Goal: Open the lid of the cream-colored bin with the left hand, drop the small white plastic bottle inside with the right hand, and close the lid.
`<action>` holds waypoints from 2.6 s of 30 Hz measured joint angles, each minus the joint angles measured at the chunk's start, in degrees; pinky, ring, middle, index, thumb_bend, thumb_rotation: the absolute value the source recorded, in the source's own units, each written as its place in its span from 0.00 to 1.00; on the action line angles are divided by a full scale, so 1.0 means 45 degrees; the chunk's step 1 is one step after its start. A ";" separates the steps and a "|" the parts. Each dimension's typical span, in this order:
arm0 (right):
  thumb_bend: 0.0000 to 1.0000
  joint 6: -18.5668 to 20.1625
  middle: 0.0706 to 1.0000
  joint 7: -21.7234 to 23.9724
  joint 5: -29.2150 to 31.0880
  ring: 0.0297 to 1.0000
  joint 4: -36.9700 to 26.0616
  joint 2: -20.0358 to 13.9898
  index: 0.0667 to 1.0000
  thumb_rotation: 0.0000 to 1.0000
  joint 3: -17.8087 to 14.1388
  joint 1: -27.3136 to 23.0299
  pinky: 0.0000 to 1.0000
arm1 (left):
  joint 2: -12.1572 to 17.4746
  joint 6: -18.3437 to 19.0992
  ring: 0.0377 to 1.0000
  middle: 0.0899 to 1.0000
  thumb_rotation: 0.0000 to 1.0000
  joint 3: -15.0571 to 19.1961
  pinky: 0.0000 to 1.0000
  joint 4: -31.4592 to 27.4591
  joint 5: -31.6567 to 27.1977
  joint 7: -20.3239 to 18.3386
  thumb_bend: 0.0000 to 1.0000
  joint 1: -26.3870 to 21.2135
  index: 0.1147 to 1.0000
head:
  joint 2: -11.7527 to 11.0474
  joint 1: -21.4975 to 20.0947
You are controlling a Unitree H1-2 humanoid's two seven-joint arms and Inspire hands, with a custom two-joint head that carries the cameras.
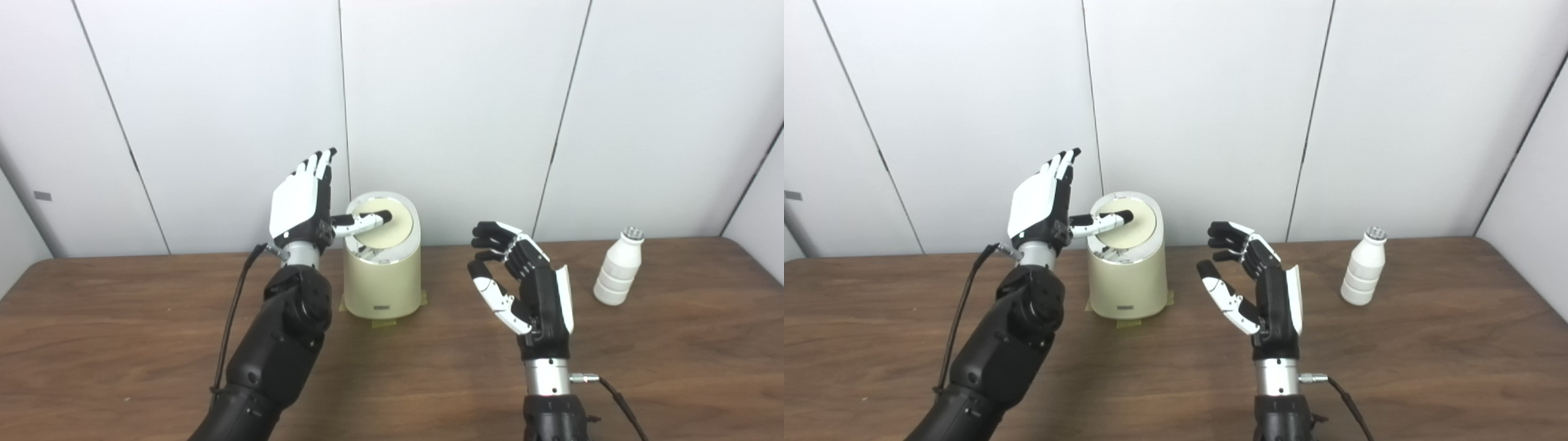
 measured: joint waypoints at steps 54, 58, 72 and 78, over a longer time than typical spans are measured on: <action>0.32 0.0101 0.67 0.0028 -0.0115 0.65 0.0155 -0.0024 0.66 0.44 -0.0004 -0.0024 0.58 | 0.1183 0.1367 1.00 1.00 0.34 -0.3133 1.00 0.0365 0.4199 0.0368 1.00 -0.0256 1.00 | 0.0098 -0.0059; 0.32 0.0105 0.67 0.0028 -0.0115 0.65 0.0199 -0.0024 0.66 0.45 -0.0004 -0.0024 0.58 | 0.1246 0.1153 1.00 1.00 0.33 -0.3121 1.00 0.0489 0.4196 0.0427 1.00 -0.0266 1.00 | 0.0098 -0.0059; 0.32 0.0102 0.67 0.0030 -0.0012 0.66 0.0197 -0.0028 0.65 0.44 -0.0005 -0.0022 0.58 | 0.1127 0.1285 1.00 1.00 0.94 -0.2627 1.00 0.0576 0.3744 0.0348 0.67 -0.0058 1.00 | 0.0098 -0.0078; 0.31 0.0107 0.67 0.0017 -0.0144 0.65 0.0182 -0.0024 0.65 0.44 -0.0007 -0.0020 0.58 | 0.0815 0.1383 1.00 1.00 1.00 -0.1634 1.00 0.0321 0.2701 0.0000 0.68 0.0318 1.00 | 0.0078 -0.0039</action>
